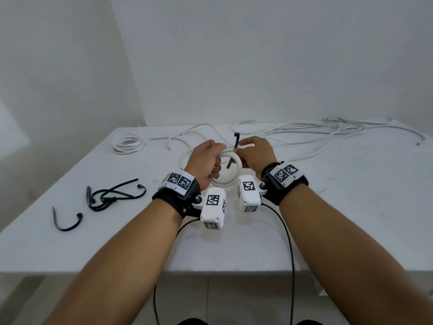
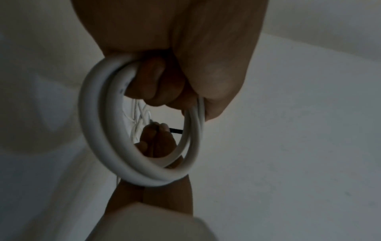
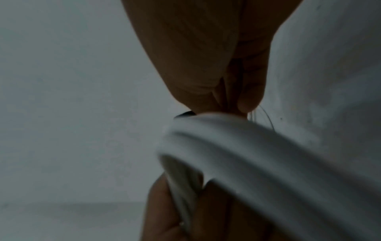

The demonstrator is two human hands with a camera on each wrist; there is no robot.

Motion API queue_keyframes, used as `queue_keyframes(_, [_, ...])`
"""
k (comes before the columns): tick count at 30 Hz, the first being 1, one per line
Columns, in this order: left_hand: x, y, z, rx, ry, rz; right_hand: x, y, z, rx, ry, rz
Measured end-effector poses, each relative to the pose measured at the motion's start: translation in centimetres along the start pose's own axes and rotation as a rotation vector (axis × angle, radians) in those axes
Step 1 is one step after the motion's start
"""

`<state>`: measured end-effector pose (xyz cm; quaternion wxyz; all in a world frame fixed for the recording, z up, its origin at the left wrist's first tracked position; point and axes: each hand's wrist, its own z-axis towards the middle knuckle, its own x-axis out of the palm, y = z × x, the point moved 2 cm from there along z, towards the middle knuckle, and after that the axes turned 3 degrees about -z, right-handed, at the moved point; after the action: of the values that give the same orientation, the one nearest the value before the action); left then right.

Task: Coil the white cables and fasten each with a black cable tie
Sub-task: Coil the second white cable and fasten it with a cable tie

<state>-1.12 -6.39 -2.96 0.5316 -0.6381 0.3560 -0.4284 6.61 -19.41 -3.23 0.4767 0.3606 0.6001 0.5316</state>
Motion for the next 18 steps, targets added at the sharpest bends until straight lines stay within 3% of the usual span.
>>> queue_keyframes(2, [0.7, 0.7, 0.7, -0.006, 0.020, 0.043, -0.6, -0.6, 0.3, 0.013, 0.016, 0.039])
queue_keyframes(5, [1.3, 1.6, 1.4, 0.004, 0.047, 0.104, -1.0, -1.5, 0.5, 0.032, 0.154, -0.029])
queue_keyframes(8, [1.7, 2.3, 1.7, 0.002, 0.059, 0.129, -1.5, -2.0, 1.0, 0.103, 0.248, 0.046])
queue_keyframes(13, [1.3, 2.6, 2.1, 0.006, 0.057, 0.188, -1.4, -2.2, 1.2, 0.138, 0.268, 0.043])
queue_keyframes(18, [0.6, 3.1, 2.0, -0.056, 0.049, 0.097, -0.9, -1.9, 0.4, 0.219, 0.296, 0.238])
